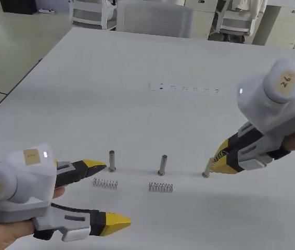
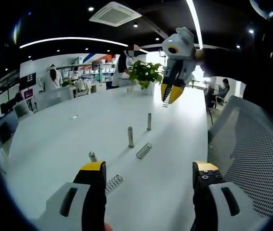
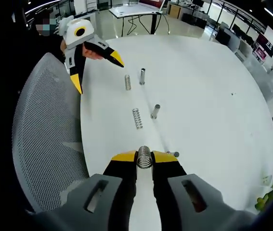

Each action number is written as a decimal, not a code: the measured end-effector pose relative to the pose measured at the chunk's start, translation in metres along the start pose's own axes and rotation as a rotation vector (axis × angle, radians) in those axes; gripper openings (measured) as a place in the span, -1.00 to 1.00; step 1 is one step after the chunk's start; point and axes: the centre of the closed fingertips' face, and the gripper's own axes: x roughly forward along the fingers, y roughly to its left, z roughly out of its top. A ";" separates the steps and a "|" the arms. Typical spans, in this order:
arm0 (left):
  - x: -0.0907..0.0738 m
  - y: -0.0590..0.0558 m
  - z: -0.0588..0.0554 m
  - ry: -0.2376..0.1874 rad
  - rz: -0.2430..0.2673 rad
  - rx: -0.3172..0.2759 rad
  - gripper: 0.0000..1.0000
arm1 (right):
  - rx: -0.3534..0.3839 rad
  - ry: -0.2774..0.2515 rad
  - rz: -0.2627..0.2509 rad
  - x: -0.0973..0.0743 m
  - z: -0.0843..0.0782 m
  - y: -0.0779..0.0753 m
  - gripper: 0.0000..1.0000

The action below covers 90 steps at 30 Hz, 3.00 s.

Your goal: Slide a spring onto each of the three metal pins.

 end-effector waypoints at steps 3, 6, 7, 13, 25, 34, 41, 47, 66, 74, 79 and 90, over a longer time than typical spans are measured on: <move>-0.001 0.001 -0.001 0.001 0.006 -0.004 0.43 | 0.008 0.012 -0.003 0.000 -0.003 -0.007 -0.74; -0.002 0.001 -0.001 0.002 0.007 -0.007 0.43 | 0.010 0.036 -0.017 0.002 -0.008 -0.018 -0.74; -0.002 0.001 -0.001 0.004 0.007 -0.007 0.43 | 0.012 0.039 -0.020 0.003 -0.009 -0.021 -0.74; -0.002 0.002 -0.002 0.012 0.012 -0.011 0.46 | 0.023 0.072 -0.048 0.013 -0.017 -0.039 -0.74; -0.006 0.004 -0.007 0.020 0.024 -0.030 0.47 | 0.037 0.087 -0.039 0.029 -0.022 -0.050 -0.74; -0.006 0.005 -0.008 0.016 0.024 -0.046 0.48 | 0.043 0.094 -0.024 0.035 -0.024 -0.051 -0.74; -0.005 0.005 -0.009 0.018 0.023 -0.050 0.47 | 0.041 0.113 -0.013 0.040 -0.027 -0.051 -0.74; -0.006 0.006 -0.010 0.019 0.023 -0.053 0.47 | 0.043 0.134 -0.002 0.049 -0.033 -0.051 -0.74; -0.007 0.008 -0.009 0.028 0.032 -0.055 0.47 | 0.044 0.173 0.015 0.075 -0.047 -0.044 -0.74; -0.007 0.010 -0.009 0.028 0.036 -0.055 0.46 | 0.047 0.184 0.027 0.084 -0.052 -0.041 -0.74; -0.008 0.011 -0.010 0.028 0.038 -0.057 0.46 | 0.055 0.181 0.031 0.086 -0.053 -0.041 -0.73; -0.007 0.010 -0.010 0.027 0.038 -0.057 0.46 | 0.065 0.158 0.028 0.083 -0.052 -0.039 -0.57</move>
